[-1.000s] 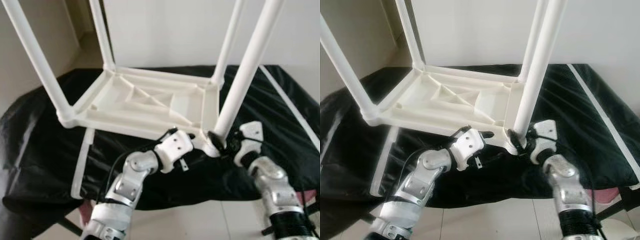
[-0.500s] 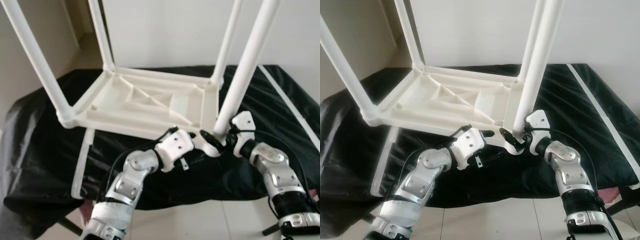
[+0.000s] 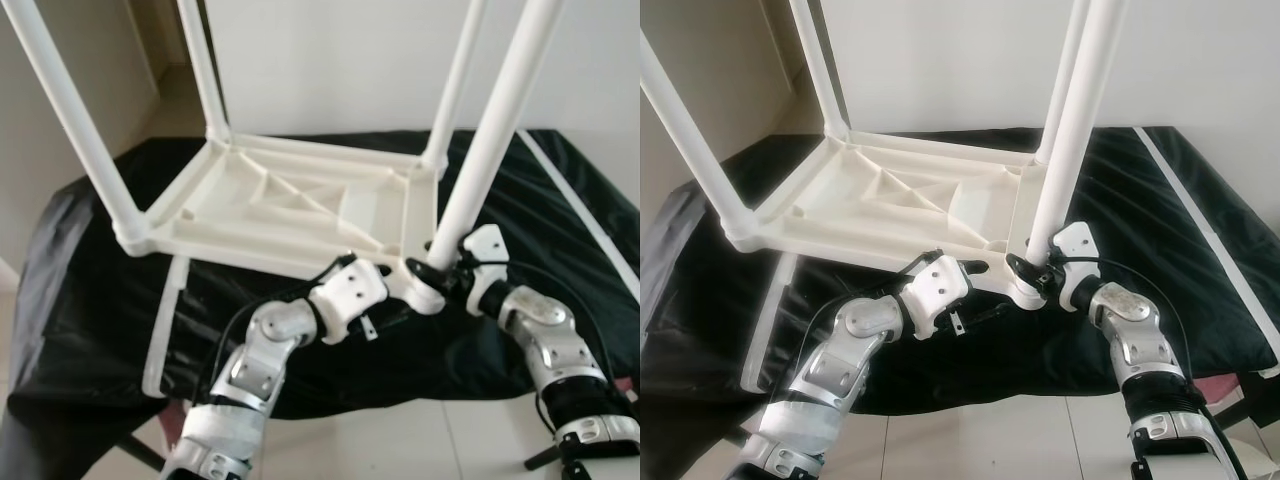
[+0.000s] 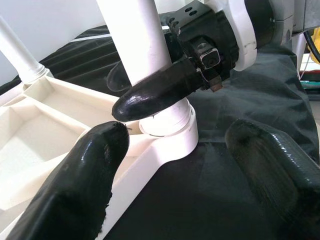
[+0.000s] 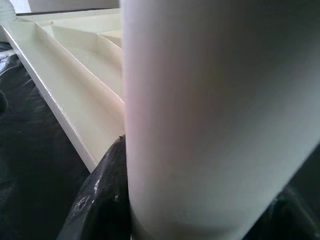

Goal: Building children table

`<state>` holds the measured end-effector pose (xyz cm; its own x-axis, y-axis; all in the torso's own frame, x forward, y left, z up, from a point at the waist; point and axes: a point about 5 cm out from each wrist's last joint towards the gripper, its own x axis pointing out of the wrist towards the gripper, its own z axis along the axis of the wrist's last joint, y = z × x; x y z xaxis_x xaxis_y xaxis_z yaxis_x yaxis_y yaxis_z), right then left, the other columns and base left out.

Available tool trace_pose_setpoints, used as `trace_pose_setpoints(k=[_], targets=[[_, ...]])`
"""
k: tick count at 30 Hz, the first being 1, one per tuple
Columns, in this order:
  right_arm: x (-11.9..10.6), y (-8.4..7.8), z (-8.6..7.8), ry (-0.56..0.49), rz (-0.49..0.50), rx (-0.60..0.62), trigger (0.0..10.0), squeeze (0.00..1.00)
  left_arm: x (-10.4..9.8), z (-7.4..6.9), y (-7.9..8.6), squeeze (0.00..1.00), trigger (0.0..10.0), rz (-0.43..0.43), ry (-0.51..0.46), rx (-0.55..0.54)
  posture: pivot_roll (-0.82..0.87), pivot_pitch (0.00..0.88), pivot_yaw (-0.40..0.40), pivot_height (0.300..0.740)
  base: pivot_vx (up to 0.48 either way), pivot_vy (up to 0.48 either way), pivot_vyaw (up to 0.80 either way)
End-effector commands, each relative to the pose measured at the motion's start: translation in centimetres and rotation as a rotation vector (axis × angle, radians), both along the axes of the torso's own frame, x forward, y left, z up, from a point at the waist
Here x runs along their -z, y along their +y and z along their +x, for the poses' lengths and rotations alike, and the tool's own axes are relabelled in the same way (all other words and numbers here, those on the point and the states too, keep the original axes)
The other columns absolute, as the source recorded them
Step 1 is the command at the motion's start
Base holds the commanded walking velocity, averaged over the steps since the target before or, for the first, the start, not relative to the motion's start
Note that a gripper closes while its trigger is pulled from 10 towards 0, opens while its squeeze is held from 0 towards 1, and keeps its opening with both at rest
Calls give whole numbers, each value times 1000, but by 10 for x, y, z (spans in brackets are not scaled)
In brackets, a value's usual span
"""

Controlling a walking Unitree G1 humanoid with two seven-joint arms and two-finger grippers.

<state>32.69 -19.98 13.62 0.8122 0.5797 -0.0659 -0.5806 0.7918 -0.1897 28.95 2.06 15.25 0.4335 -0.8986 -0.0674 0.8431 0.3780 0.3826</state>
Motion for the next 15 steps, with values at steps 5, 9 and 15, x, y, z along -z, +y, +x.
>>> trace_pose_setpoints(k=[5,9,15], targets=[[10,-2,-3,47,0,12,10000,0,-1,4,-1,0,10000,-36,-24,-80,-79,0,11,740,0,0,0],[9,-1,1,51,34,116,10000,0,0,3,-2,0,10000,-38,-22,-75,-82,0,9,740,0,0,0],[13,14,1,35,119,335,10000,0,-1,3,-2,0,10000,-48,-21,-77,-77,0,1,740,0,0,0]])
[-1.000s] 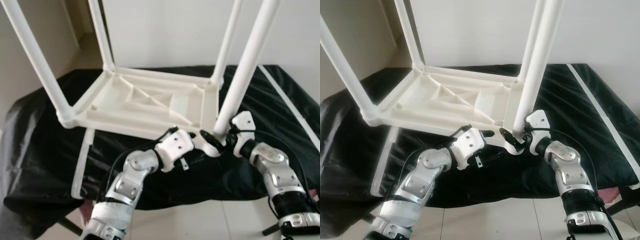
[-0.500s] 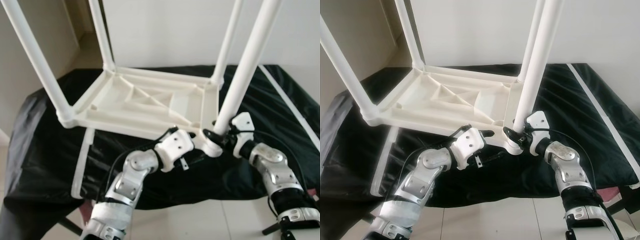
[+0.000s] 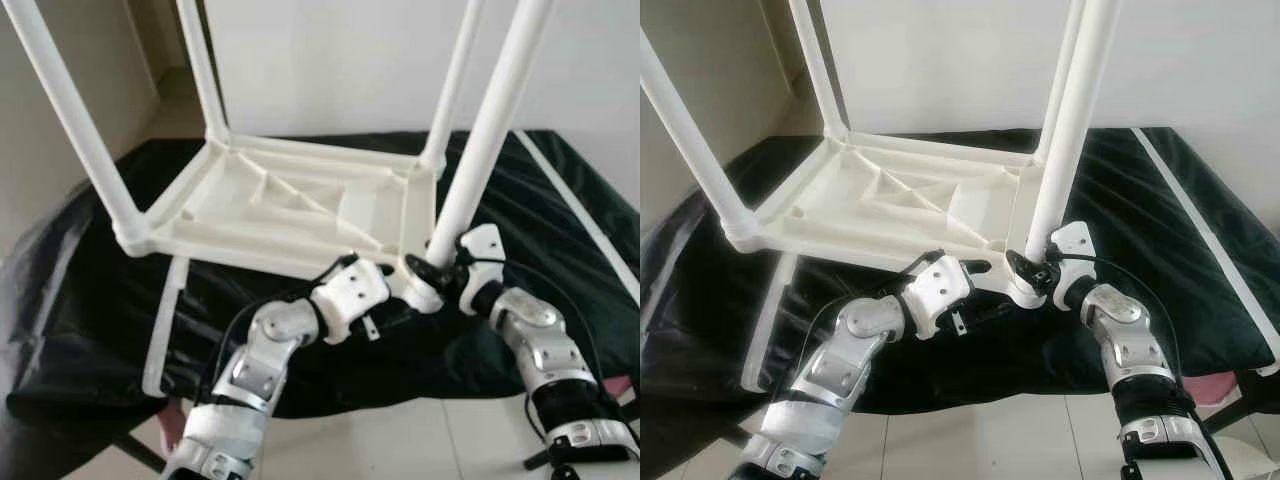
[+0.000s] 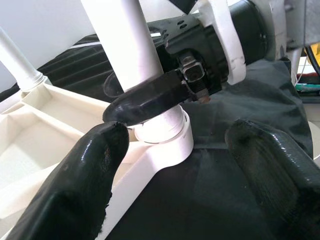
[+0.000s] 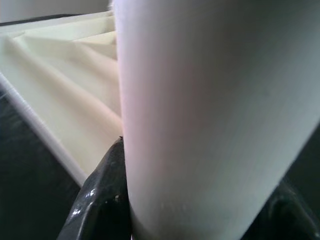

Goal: Building children table

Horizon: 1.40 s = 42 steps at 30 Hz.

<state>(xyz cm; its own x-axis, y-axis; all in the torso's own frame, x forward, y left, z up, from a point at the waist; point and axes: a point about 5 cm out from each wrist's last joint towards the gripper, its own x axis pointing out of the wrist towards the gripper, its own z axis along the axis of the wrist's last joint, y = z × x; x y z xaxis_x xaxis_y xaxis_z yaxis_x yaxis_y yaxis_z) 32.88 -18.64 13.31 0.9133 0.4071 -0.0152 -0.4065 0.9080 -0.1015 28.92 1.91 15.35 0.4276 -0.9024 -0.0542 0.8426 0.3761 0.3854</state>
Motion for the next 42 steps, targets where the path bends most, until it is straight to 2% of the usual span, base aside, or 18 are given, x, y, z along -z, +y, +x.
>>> trace_pose_setpoints(k=[1,2,5,7,8,10,15,16,17,18,19,21,26,40,41,42], targets=[[10,0,0,40,20,129,10000,0,0,3,0,0,10000,-38,-13,-84,-77,0,1,740,0,0,0],[10,0,0,40,20,129,10000,0,0,3,0,0,10000,-38,-13,-84,-77,0,1,740,0,0,0],[16,1,1,57,50,269,10000,0,2,2,-1,0,10000,-30,-13,-79,-79,0,8,740,0,0,0],[17,1,1,63,58,298,10000,0,3,2,-1,0,10000,-27,-13,-78,-79,0,8,740,0,0,0],[18,2,1,80,95,371,10000,0,3,2,0,0,10000,-19,-15,-77,-74,0,6,740,0,0,0],[19,5,1,88,108,401,10000,0,3,2,0,0,10000,-18,-15,-79,-72,0,4,740,0,0,0],[21,25,-2,100,176,562,10000,0,3,2,0,0,10000,-20,-16,-86,-63,0,1,740,0,0,0],[21,25,-2,100,176,562,10000,0,3,2,0,0,10000,-20,-16,-86,-63,0,1,740,0,0,0],[21,34,-3,104,201,596,10000,0,3,2,0,0,10000,-23,-16,-86,-54,0,-5,740,0,0,0],[21,45,-3,106,215,590,10000,0,3,1,-1,0,10000,-23,-16,-86,-53,0,-7,740,0,0,0],[21,45,-3,106,215,590,10000,0,3,1,-1,0,10000,-23,-16,-86,-53,0,-7,740,0,0,0],[18,55,-4,102,217,580,10000,0,3,1,-1,0,10000,-24,-18,-87,-52,0,-6,740,0,0,0],[17,47,-1,99,192,597,10000,0,2,3,0,0,10000,-21,-20,-91,-49,0,-10,740,0,0,0],[13,52,1,87,185,608,10000,0,0,4,1,0,10000,-20,-31,-92,-45,0,-8,740,0,0,0],[12,53,0,87,187,591,10000,278,0,4,1,0,10000,-20,-31,-92,-46,0,-6,740,0,0,0],[10,54,0,70,196,569,10000,1000,0,4,1,0,10000,-21,-32,-92,-47,0,-6,740,0,0,0]])
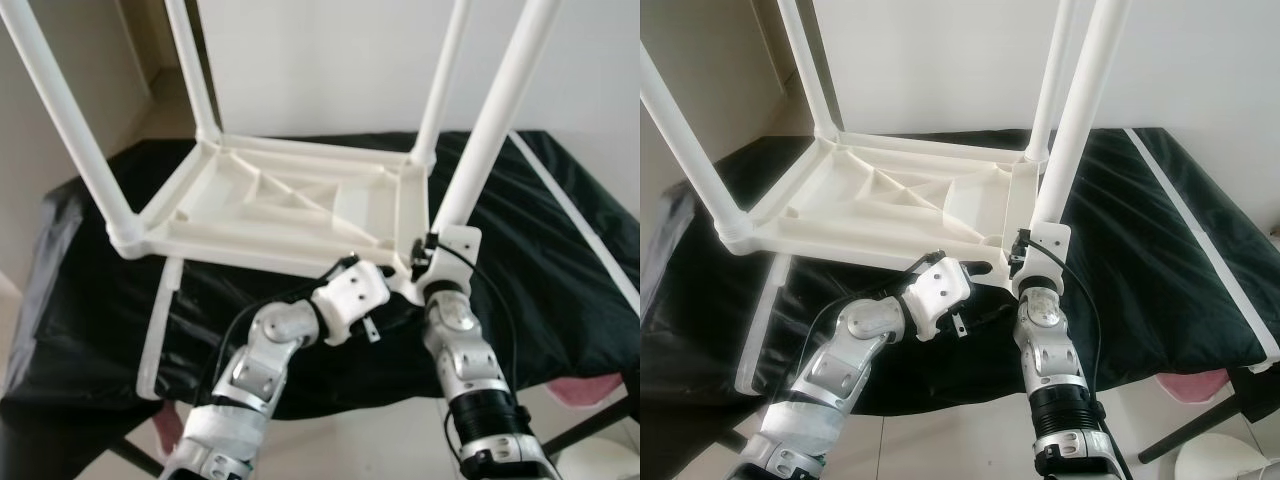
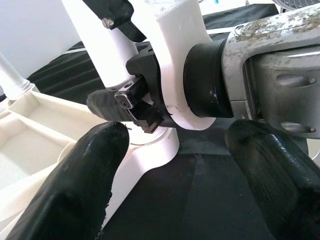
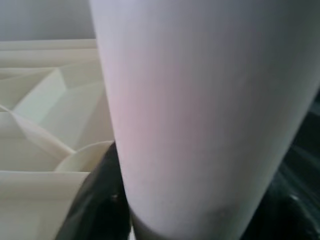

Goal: Building children table

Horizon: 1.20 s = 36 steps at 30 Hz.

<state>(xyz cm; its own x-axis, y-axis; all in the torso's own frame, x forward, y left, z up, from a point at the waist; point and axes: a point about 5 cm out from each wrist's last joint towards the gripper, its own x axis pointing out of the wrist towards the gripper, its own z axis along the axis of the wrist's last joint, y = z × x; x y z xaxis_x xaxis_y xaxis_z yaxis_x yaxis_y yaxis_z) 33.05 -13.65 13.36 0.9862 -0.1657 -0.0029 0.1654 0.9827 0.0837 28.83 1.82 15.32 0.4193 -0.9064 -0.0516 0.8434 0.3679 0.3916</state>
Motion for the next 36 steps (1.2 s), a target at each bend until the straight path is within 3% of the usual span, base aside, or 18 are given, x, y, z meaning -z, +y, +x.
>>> trace_pose_setpoints(k=[1,7,12,13,18,23,30,34,35,36], targets=[[9,4,-3,37,27,-35,10000,1000,0,5,2,0,10000,-22,-26,-101,-47,0,-6,740,0,0,0],[2,-6,-8,-41,-9,-64,10000,1000,0,4,1,0,10000,-25,-24,-98,-54,0,-7,740,0,0,0],[6,-32,-16,-52,-35,-158,10000,1000,0,4,0,0,10000,-26,-22,-96,-61,0,-5,740,0,0,0],[7,-38,-17,-47,-36,-179,10000,8,0,5,0,0,10000,-26,-23,-96,-62,0,-4,740,0,0,0],[6,-58,-18,-46,-93,-304,10000,0,-1,6,-1,0,10000,-24,-24,-92,-69,0,5,740,0,0,0],[3,-64,-14,-49,-135,-380,10000,0,-2,6,-1,0,10000,-25,-27,-89,-78,0,14,740,0,0,0],[-10,-50,7,-62,-200,-604,10000,0,-6,9,-5,0,10000,-32,-38,-84,-87,0,17,740,0,0,0],[-10,-44,14,-47,-231,-666,10000,0,-8,11,-4,0,10000,-36,-44,-94,-75,0,7,740,0,0,0],[-6,-45,14,-24,-240,-678,2549,0,-8,12,-3,0,10000,-38,-46,-103,-65,0,-2,740,0,0,0],[-3,-46,15,-7,-245,-683,2549,0,-8,12,-2,0,10000,-39,-47,-109,-65,0,-2,740,0,0,0]])
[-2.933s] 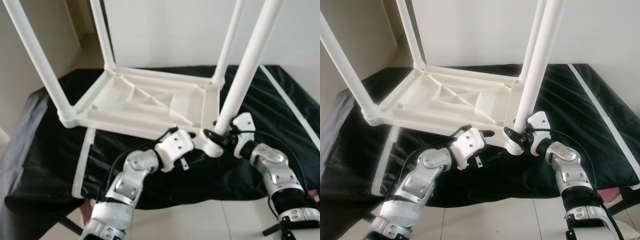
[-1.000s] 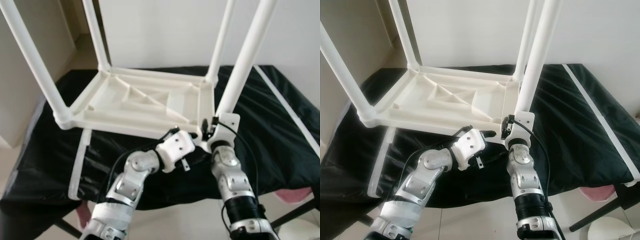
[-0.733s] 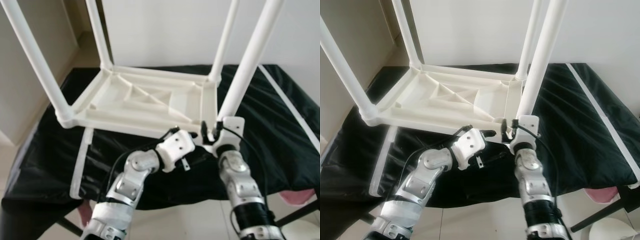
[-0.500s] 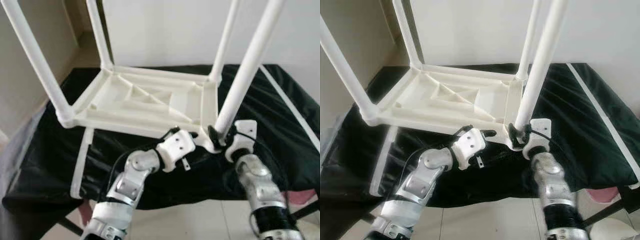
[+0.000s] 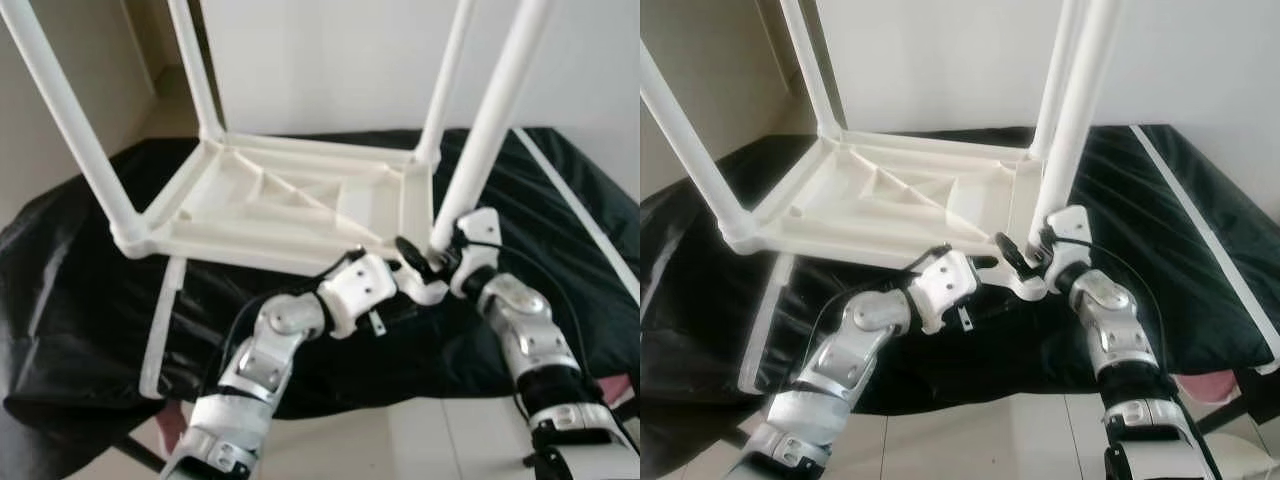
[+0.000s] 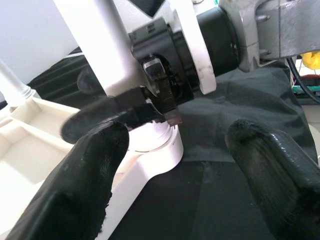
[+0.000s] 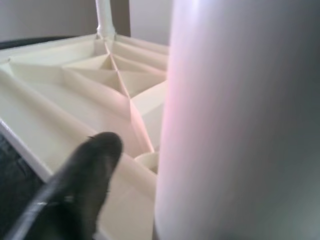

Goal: Building children table

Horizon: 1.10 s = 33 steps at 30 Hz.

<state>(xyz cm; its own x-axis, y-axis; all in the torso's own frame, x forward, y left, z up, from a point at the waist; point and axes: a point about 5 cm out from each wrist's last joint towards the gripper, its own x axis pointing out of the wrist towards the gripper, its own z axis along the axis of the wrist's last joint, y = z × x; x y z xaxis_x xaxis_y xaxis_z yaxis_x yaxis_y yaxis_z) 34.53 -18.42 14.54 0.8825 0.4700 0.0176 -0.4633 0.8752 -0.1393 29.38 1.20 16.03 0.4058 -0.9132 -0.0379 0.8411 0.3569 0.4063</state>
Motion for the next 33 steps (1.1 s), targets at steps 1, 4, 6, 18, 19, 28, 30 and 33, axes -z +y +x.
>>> trace_pose_setpoints(k=[1,4,6,18,19,28,30,33], targets=[[12,1,-1,53,-47,-34,0,0,-1,7,6,0,10000,-35,-27,-132,-56,0,-10,740,0,0,0],[16,-2,-3,68,-52,-41,0,0,-1,7,8,0,10000,-36,-26,-143,-56,0,-10,740,0,0,0],[20,-5,-4,80,-53,-44,0,0,0,7,9,0,10000,-37,-24,-151,-44,0,-19,740,0,0,0],[21,-14,-1,94,-54,71,10000,0,-1,8,7,0,10000,-38,-26,-139,-61,0,-6,740,0,0,0],[21,-13,-1,99,-50,121,10000,0,-1,7,7,0,10000,-38,-25,-136,-64,0,-3,740,0,0,0],[26,-7,-1,155,50,334,10000,0,0,5,6,0,10000,-36,-21,-126,-68,0,7,740,0,0,0],[29,-1,-3,174,101,396,10000,0,0,5,7,0,10000,-34,-19,-124,-67,0,9,740,0,0,0],[33,5,-6,194,145,468,10000,0,0,5,7,0,10000,-32,-19,-122,-67,0,12,740,0,0,0]])
